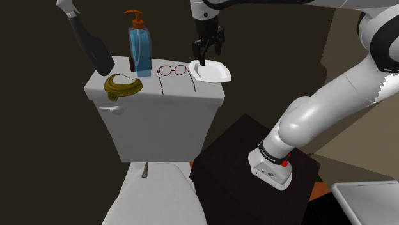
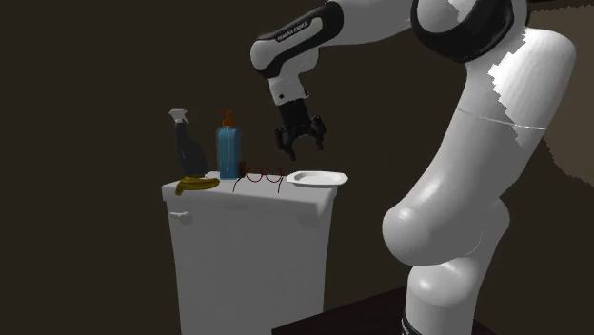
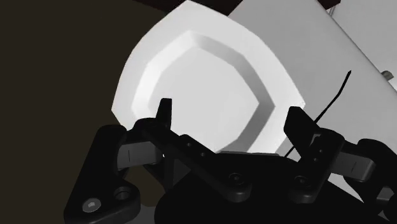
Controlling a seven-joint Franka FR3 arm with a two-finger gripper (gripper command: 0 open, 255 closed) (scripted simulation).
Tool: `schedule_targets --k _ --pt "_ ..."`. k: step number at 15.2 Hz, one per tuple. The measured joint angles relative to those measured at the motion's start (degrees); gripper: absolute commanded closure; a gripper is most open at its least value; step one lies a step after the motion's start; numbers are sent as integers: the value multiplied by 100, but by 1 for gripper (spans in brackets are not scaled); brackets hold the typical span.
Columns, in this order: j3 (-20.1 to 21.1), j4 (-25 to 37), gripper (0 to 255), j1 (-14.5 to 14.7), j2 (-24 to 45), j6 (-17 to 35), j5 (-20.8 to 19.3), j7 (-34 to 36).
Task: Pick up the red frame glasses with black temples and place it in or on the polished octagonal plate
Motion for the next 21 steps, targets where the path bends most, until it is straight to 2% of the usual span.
schedule_targets --k 5,8,10,16,21 --pt "597 1213 0 226 1407 -434 -662 724" --pt "788 1994 0 415 2266 -768 -1137 1022" --pt "799 2022 0 442 2392 -745 -1225 1075" --pt "739 1447 0 351 2251 -296 -1224 1084" --pt "735 1370 0 343 2219 -244 -1215 1088"
